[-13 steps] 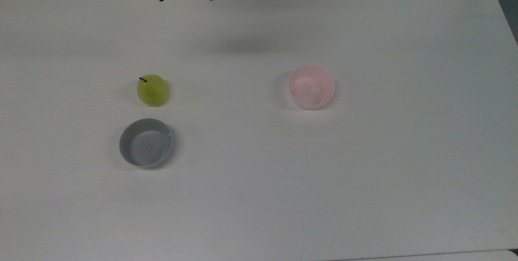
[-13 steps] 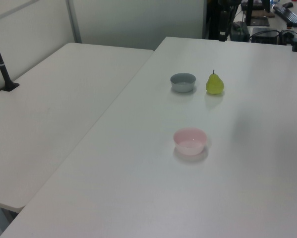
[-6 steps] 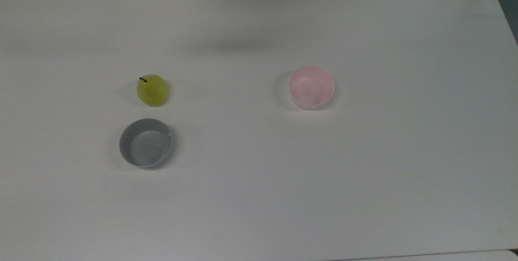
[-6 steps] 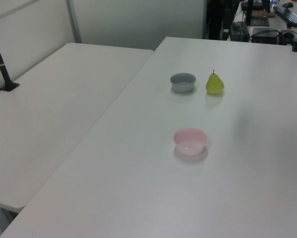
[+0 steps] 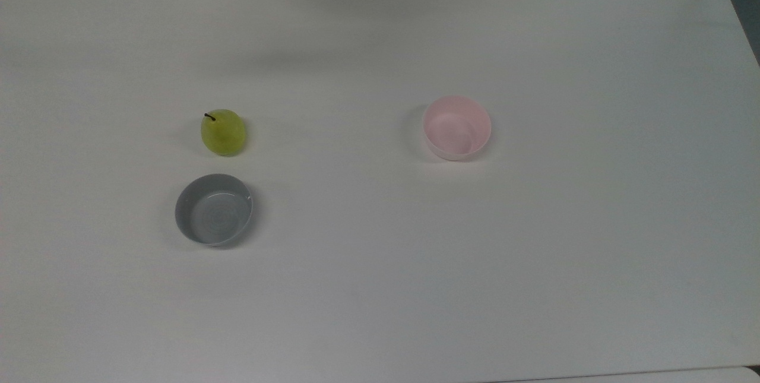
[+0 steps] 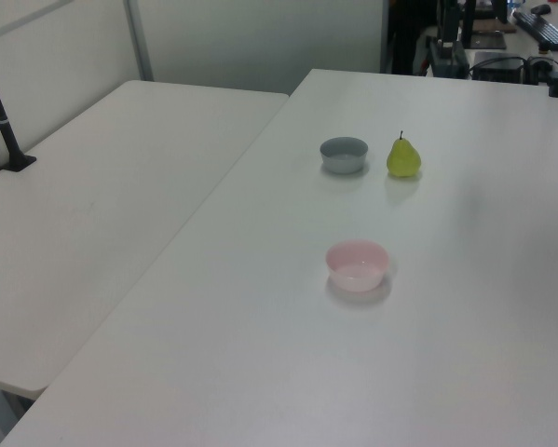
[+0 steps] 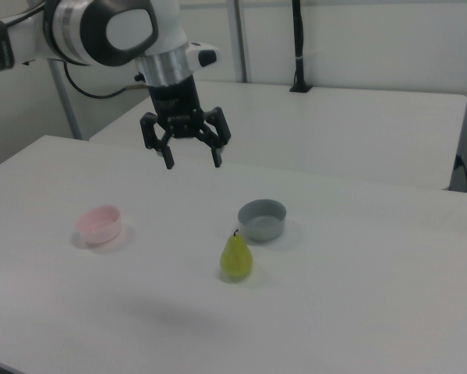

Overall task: Place the pear in the bowl
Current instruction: 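Move the open gripper over the yellow-green pear and lower it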

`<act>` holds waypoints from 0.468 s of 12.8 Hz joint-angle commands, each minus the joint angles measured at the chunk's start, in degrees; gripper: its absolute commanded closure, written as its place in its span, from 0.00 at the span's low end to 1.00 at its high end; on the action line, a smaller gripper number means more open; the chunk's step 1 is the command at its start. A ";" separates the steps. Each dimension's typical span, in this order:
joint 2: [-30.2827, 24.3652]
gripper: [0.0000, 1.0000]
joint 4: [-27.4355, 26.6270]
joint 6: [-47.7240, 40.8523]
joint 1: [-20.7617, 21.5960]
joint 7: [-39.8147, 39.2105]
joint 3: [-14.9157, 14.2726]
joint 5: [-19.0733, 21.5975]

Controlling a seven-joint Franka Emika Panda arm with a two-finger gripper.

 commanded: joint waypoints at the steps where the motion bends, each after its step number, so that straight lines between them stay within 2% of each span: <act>1: 3.82 0.00 -0.52 5.22 -1.77 -0.42 -0.31 0.26; 4: 7.78 0.00 -3.24 10.50 -2.04 3.53 -0.31 0.44; 6: 9.54 0.00 -7.01 15.06 -1.86 5.72 -0.31 0.44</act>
